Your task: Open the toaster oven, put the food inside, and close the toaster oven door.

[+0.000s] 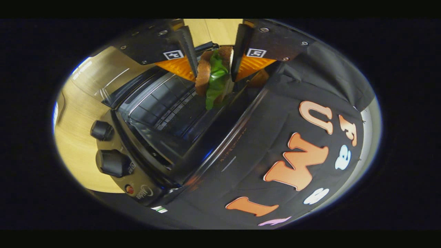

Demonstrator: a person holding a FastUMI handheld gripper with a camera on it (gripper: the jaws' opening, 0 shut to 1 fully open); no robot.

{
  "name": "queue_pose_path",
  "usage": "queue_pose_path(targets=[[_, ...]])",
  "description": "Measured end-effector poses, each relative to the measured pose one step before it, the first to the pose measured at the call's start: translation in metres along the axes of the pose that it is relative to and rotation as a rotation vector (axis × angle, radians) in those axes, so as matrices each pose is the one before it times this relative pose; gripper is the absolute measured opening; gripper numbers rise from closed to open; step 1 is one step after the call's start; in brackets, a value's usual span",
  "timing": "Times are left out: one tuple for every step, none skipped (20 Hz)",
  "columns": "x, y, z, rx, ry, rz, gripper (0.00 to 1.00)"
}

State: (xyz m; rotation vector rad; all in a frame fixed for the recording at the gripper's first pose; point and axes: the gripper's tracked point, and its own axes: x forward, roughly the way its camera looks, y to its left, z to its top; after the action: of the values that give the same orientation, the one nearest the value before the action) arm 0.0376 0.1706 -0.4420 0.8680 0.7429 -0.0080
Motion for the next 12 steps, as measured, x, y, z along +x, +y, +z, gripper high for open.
queue_pose_path(targets=[[-0.0023,-0.00189,-0.00212,-0.01217,0.01921,-0.00869,0.57],[-0.00342,-0.00153,-0.0008,-0.02058,0.00609,-0.00743,0.67],[-0.00389,0.00005,0.00257,-0.02485,-0.0078,0.00163,0.77],[-0.00472,-0.00064,0.00363,-0.02708,-0.01121,-0.00167,0.86],[-0.00446,-0.00226,0.00172,-0.02869,0.00574,-0.0079,0.87],[-0.00306,-0.00216,-0.00104,-0.0261,0.01255,-0.00972,0.93],[-0.00538,-0.00055,0.00083,-0.01934,0.00843,0.00346,0.95],[-0.00387,0.00105,0.00189,-0.01506,0.0044,0.00405,0.96],[-0.0054,-0.00089,0.00327,-0.01744,-0.00262,0.00473,0.96],[-0.00453,-0.00074,0.00191,-0.02105,-0.00301,-0.0006,0.96],[-0.005,-0.00291,0.00033,-0.02285,0.00665,-0.00737,0.96],[-0.00554,-0.00078,-0.00206,-0.02295,0.01246,0.00024,0.96]])
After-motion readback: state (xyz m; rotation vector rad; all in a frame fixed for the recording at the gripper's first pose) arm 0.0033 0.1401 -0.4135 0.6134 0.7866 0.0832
